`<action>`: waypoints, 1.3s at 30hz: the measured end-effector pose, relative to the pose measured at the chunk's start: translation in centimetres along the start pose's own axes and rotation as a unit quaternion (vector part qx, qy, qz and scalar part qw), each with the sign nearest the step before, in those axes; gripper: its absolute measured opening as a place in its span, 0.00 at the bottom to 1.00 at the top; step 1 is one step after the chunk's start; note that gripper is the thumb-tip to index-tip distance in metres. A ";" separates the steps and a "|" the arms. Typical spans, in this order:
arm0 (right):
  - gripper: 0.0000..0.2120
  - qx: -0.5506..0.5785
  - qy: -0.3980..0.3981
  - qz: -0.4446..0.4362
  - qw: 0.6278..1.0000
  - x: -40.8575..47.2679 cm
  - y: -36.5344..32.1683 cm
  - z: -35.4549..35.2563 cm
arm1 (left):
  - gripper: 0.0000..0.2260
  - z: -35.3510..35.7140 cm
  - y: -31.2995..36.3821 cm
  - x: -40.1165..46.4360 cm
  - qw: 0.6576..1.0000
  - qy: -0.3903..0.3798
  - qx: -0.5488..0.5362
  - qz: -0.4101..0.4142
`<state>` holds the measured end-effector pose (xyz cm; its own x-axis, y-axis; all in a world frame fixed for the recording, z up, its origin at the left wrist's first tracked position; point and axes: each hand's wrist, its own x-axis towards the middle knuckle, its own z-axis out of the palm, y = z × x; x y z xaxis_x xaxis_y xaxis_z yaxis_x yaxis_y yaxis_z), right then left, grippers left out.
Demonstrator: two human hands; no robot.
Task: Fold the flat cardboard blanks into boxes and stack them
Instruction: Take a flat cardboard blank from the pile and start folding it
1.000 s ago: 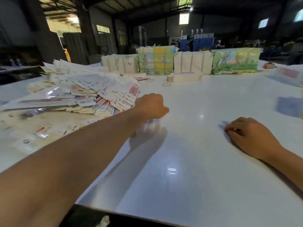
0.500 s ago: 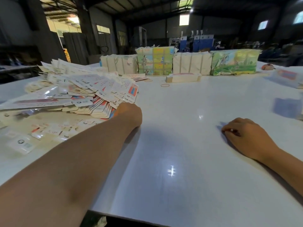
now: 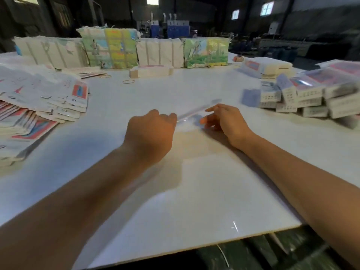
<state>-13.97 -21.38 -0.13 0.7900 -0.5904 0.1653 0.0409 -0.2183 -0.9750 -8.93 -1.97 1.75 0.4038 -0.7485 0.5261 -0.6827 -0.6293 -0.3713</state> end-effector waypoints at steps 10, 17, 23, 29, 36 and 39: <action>0.10 0.183 -0.025 0.070 0.980 -0.1 -0.7 -0.6 | 0.18 2.8 -0.1 -0.7 0.984 0.064 -0.157 0.048; 0.11 0.138 -0.074 0.064 0.986 -0.8 -0.7 0.0 | 0.41 3.9 -0.9 0.4 0.982 -0.116 -0.144 -0.042; 0.07 0.031 0.026 -0.015 0.999 -1.4 -0.8 -0.1 | 0.40 3.8 -1.6 1.1 0.972 -0.082 -0.192 -0.108; 0.11 -0.247 0.073 -0.185 0.949 -2.5 -1.0 0.8 | 0.26 3.5 -2.5 1.2 0.965 -0.070 -0.187 -0.172; 0.13 -0.276 0.028 -0.219 0.936 -3.1 -0.9 1.9 | 0.26 2.9 -1.6 1.3 0.965 -0.092 -0.182 -0.164; 0.16 -0.144 0.017 -0.182 0.973 -3.1 -1.1 2.1 | 0.26 2.7 -1.3 1.4 0.963 -0.105 -0.184 -0.166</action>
<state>-15.17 -17.70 0.11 0.7348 -0.4578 0.5006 0.1365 -0.6231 -0.7701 -5.83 -2.78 0.90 0.7251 -0.5692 0.3876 -0.6487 -0.7534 0.1072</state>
